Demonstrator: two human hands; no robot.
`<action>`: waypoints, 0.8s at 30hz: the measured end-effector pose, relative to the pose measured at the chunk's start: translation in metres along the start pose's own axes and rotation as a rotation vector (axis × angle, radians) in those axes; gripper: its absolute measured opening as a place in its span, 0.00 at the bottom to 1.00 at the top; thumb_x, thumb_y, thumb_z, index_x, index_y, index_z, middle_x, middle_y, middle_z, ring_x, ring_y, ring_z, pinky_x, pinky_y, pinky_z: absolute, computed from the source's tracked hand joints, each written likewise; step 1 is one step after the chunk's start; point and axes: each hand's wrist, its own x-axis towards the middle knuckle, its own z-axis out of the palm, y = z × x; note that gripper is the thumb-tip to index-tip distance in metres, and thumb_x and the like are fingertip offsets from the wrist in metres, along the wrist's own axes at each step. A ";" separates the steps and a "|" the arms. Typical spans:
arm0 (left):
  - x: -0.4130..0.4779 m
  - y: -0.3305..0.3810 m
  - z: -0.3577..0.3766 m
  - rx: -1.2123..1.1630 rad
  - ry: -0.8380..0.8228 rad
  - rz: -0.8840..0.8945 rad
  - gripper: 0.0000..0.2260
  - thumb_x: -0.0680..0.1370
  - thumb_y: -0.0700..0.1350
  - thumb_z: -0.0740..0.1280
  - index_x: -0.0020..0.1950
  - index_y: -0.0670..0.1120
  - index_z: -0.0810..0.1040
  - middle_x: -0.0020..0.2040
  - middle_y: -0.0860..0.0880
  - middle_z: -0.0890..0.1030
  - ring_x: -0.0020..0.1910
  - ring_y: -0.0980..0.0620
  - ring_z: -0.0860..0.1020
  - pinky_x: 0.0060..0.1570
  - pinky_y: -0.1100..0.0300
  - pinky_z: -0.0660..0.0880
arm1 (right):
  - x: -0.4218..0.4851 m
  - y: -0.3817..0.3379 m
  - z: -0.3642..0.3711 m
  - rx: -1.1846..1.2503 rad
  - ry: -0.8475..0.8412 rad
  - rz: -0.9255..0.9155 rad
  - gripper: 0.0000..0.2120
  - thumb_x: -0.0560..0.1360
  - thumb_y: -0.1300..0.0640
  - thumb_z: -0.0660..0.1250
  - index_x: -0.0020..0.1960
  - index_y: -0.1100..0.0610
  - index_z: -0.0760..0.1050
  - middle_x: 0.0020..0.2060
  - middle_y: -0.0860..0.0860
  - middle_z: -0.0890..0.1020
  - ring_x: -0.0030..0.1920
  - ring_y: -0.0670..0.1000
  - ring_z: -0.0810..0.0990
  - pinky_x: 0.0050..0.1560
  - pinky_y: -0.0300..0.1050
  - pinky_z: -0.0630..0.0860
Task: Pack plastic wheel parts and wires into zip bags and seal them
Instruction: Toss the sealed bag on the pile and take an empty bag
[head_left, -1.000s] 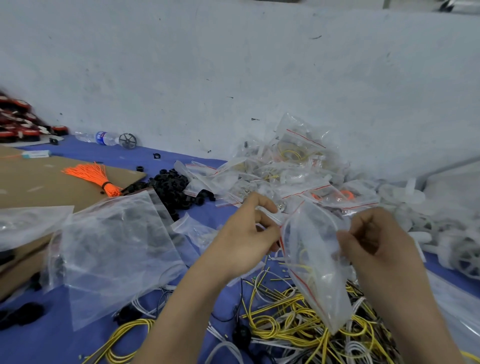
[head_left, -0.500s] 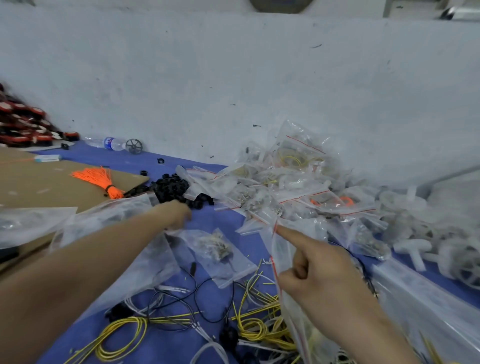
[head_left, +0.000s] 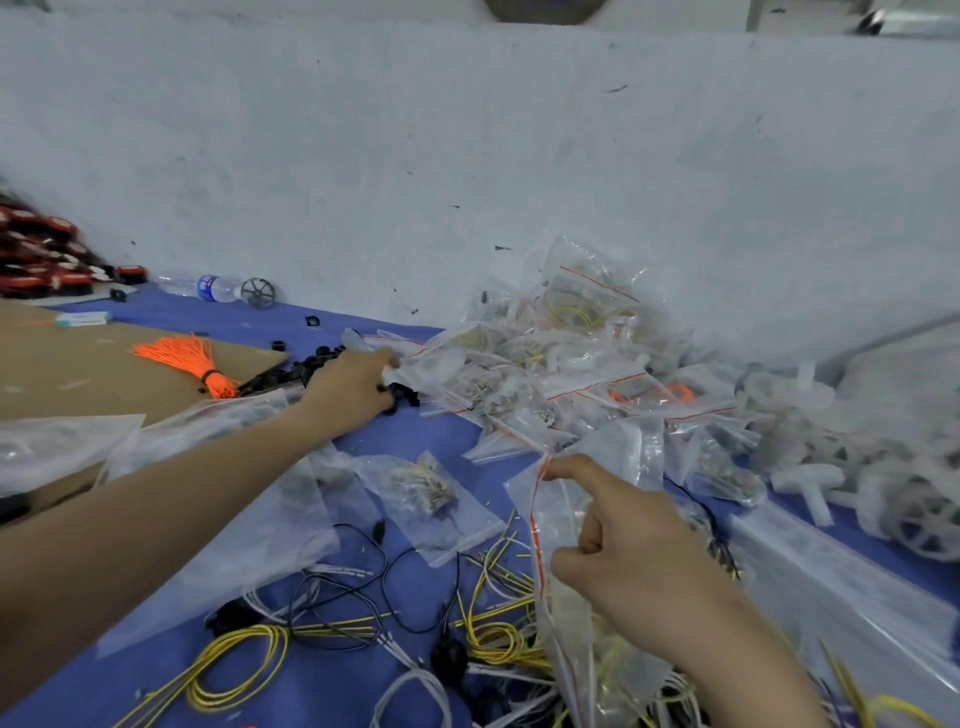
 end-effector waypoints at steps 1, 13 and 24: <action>-0.008 0.015 -0.009 -0.179 0.024 0.029 0.13 0.76 0.41 0.67 0.59 0.49 0.72 0.44 0.49 0.82 0.41 0.47 0.80 0.36 0.56 0.76 | 0.001 0.001 0.000 0.001 -0.003 0.002 0.23 0.69 0.61 0.65 0.56 0.37 0.67 0.27 0.49 0.74 0.24 0.44 0.70 0.28 0.34 0.68; -0.099 0.090 0.037 -0.297 -0.323 0.261 0.17 0.79 0.44 0.64 0.67 0.46 0.70 0.60 0.46 0.75 0.45 0.53 0.76 0.45 0.68 0.67 | 0.006 0.017 0.003 -0.036 -0.073 0.166 0.22 0.72 0.59 0.66 0.63 0.46 0.68 0.37 0.50 0.74 0.28 0.45 0.72 0.26 0.33 0.66; -0.086 0.117 0.096 -0.256 -0.406 0.248 0.19 0.79 0.46 0.63 0.70 0.48 0.69 0.63 0.46 0.72 0.58 0.49 0.73 0.53 0.62 0.66 | -0.052 0.063 -0.090 0.276 0.362 0.327 0.18 0.70 0.69 0.66 0.49 0.46 0.74 0.20 0.54 0.74 0.20 0.48 0.71 0.34 0.51 0.71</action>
